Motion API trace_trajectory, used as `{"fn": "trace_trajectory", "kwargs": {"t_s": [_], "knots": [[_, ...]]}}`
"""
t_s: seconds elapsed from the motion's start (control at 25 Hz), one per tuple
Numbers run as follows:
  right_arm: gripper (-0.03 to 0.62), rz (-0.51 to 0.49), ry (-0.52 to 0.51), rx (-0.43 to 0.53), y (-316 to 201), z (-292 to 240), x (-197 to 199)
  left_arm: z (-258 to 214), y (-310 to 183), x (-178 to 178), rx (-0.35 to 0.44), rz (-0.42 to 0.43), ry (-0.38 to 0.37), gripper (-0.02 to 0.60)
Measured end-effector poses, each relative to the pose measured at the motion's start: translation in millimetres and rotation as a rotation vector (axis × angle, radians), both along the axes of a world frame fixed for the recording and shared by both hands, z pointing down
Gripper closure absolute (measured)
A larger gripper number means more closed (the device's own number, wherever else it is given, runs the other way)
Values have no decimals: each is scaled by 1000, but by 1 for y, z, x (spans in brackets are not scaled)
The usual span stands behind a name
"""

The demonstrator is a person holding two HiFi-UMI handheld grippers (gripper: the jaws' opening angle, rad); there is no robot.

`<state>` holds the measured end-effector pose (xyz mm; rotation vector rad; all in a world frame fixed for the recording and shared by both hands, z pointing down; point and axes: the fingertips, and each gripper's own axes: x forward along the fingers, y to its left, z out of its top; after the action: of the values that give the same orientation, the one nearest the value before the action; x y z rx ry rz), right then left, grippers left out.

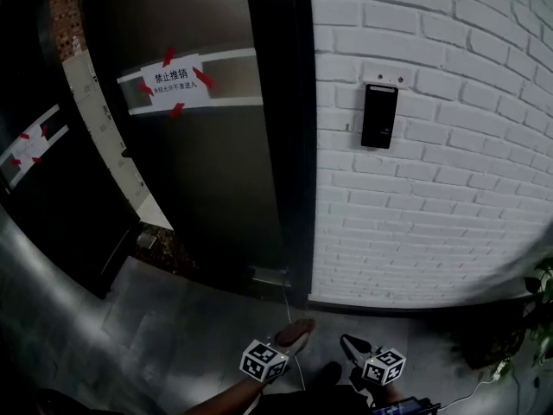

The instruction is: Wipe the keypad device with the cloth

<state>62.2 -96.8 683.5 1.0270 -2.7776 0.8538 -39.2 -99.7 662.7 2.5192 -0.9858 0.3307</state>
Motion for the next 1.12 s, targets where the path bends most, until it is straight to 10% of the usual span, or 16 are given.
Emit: {"fn": "trace_trajectory", "kwargs": {"t_s": [0.76,1.12], "knots": [[592,18,36,45,175,3,-42,36,171,-27,-14,118,45,526],[592,6,9,53,192,-2,-48,36,179,-25,-6,113,49,526]]}}
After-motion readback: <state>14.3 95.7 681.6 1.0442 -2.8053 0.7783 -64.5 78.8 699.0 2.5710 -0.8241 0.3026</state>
